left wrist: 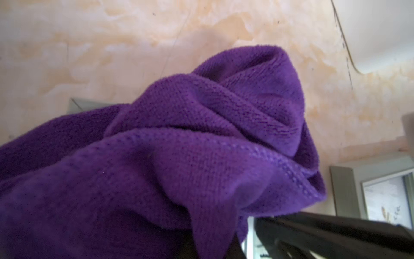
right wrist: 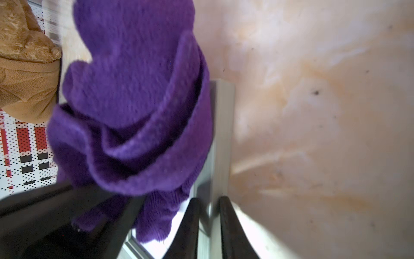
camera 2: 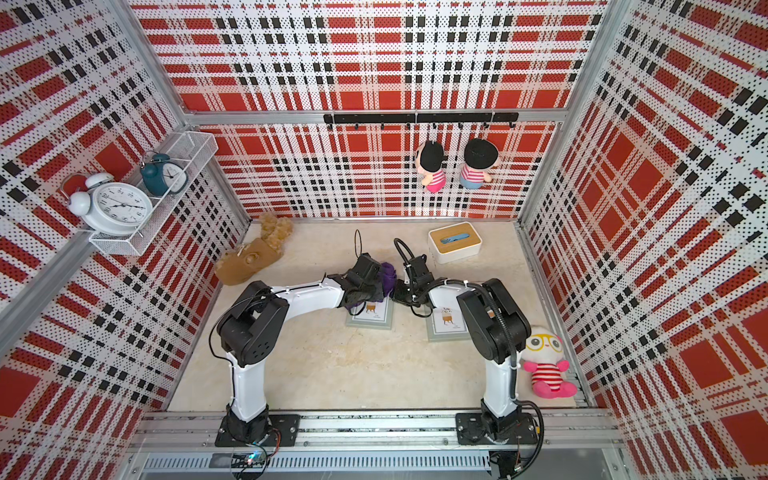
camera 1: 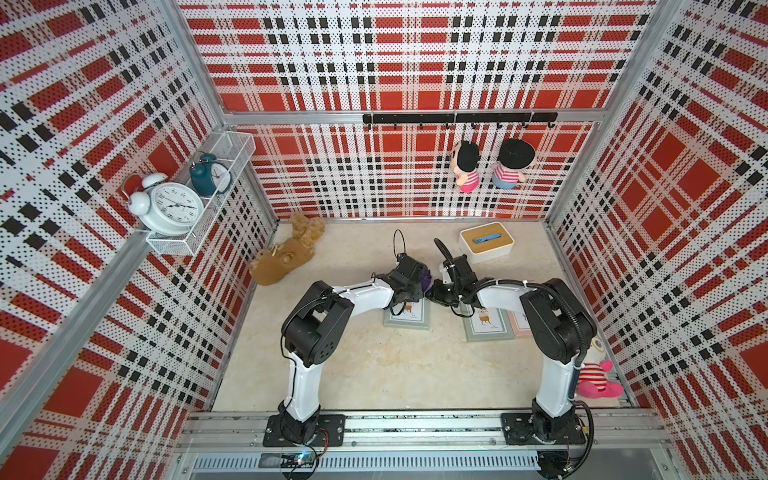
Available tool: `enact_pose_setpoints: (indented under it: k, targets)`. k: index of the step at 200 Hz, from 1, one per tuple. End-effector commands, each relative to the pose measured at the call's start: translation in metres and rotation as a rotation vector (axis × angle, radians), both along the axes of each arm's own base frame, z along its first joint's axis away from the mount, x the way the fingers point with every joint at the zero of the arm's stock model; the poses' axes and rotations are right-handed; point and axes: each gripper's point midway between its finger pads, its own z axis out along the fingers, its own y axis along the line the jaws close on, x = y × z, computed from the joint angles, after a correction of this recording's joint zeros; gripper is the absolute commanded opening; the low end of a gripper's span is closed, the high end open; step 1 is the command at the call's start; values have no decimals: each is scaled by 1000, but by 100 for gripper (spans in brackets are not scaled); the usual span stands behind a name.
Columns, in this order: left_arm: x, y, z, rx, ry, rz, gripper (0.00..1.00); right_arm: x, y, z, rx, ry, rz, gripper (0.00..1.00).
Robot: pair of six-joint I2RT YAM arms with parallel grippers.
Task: Wipe the picture frame with a cloth
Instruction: Wipe the dirt from the picture frame.
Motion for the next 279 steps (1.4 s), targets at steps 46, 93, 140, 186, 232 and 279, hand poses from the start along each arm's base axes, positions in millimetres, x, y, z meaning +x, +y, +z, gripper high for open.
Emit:
enact_pose_setpoints:
  k: [46, 93, 140, 186, 232, 279]
  targets:
    - [-98, 24, -43, 101, 178, -71, 0, -22, -17, -47, -92, 120, -15, 12]
    - [-74, 22, -41, 95, 143, -26, 0, -23, -18, -54, -104, 134, -16, 10]
    - [22, 14, -25, 50, 62, 6, 0, -28, -31, -64, -179, 153, -26, 10]
    - [10, 23, -44, 124, 123, -7, 0, -27, -31, -65, -184, 154, -20, 10]
    - [-83, 22, -54, 161, 205, -77, 0, -28, -31, -70, -188, 163, -19, 10]
    - [-28, 23, -33, 140, 114, -9, 0, -30, -35, -74, -214, 165, -17, 10]
